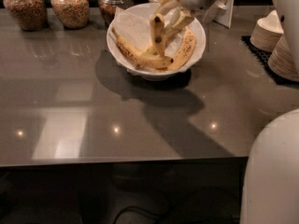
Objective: Pick banana from white bowl
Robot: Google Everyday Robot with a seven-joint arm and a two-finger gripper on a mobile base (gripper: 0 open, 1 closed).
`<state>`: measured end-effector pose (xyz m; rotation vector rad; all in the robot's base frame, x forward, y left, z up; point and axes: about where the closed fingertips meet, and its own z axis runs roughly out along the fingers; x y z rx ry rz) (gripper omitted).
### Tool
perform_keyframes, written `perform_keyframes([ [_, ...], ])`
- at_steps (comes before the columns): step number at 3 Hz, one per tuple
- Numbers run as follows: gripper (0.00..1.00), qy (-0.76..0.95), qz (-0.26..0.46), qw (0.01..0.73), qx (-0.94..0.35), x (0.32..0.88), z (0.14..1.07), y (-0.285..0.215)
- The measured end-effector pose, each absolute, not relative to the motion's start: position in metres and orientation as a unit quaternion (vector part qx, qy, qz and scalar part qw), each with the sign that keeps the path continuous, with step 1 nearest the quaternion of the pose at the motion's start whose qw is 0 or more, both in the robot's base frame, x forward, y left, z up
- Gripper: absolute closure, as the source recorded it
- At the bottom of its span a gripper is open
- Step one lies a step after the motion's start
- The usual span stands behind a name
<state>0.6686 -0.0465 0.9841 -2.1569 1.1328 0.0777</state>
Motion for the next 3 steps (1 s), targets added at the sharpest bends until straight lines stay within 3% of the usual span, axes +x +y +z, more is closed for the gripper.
perform_keyframes([
  [1, 1.0, 0.444, 0.003, 0.376, -0.814, 0.673, 1.021, -0.066],
  [3, 1.0, 0.491, 0.025, 0.425, -0.76, 0.675, 1.052, -0.098],
])
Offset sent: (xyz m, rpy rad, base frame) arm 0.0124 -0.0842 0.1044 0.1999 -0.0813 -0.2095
